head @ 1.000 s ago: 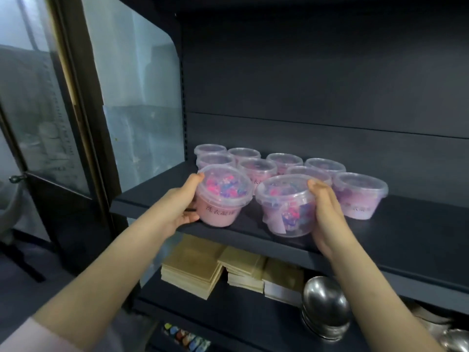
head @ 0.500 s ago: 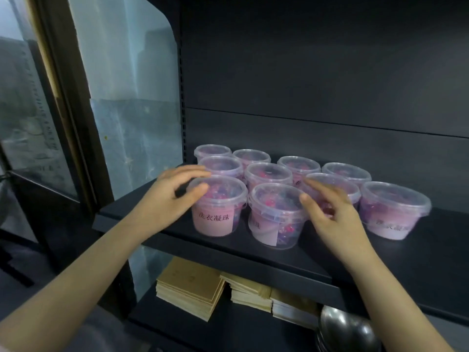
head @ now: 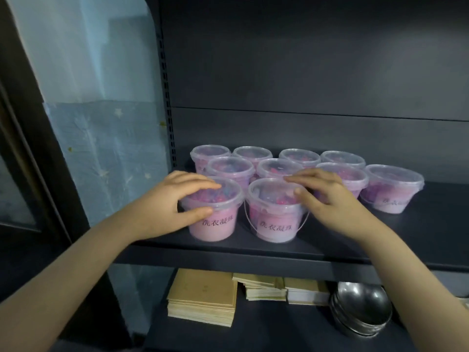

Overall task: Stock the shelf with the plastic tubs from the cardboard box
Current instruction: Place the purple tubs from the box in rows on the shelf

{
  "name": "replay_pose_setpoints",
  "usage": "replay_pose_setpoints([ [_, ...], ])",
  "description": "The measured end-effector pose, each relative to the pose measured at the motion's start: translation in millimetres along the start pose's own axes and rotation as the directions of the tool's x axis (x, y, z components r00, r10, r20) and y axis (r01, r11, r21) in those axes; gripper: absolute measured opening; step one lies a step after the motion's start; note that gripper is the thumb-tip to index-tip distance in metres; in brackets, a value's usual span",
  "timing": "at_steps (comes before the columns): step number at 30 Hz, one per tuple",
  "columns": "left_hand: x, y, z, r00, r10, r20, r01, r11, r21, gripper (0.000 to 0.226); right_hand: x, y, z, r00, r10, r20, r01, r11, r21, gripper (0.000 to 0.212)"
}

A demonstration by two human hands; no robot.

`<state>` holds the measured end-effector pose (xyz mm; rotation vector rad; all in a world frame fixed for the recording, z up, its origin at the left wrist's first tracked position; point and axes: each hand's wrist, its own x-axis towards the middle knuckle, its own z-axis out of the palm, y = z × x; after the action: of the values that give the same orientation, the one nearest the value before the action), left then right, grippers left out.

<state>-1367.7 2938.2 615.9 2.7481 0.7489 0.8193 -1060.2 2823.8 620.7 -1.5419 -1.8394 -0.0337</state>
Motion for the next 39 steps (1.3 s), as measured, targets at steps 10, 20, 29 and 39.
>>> replay_pose_setpoints([
  [10, -5.3, -38.8, -13.6, 0.998, 0.062, 0.004, -0.062, 0.996, -0.064, 0.051, -1.0, -44.7, 18.3, 0.986, 0.136, 0.094, -0.125, 0.985, -0.117, 0.033],
  [20, -4.9, -62.0, -19.7, 0.992, 0.110, 0.057, -0.100, 0.984, -0.151, 0.041, 8.2, -48.1, 27.4, 0.971, 0.219, 0.101, -0.213, 0.975, -0.063, 0.024],
  [29, -8.7, -64.2, -17.0, 0.994, 0.101, 0.035, -0.095, 0.985, -0.146, 0.039, 11.1, -52.0, 20.3, 0.941, 0.282, 0.186, -0.288, 0.958, 0.002, 0.023],
  [39, -3.1, -65.2, -18.5, 0.996, 0.061, 0.070, -0.051, 0.988, -0.144, 0.037, 19.5, -55.7, 29.9, 0.923, 0.328, 0.200, -0.336, 0.942, 0.005, 0.019],
])
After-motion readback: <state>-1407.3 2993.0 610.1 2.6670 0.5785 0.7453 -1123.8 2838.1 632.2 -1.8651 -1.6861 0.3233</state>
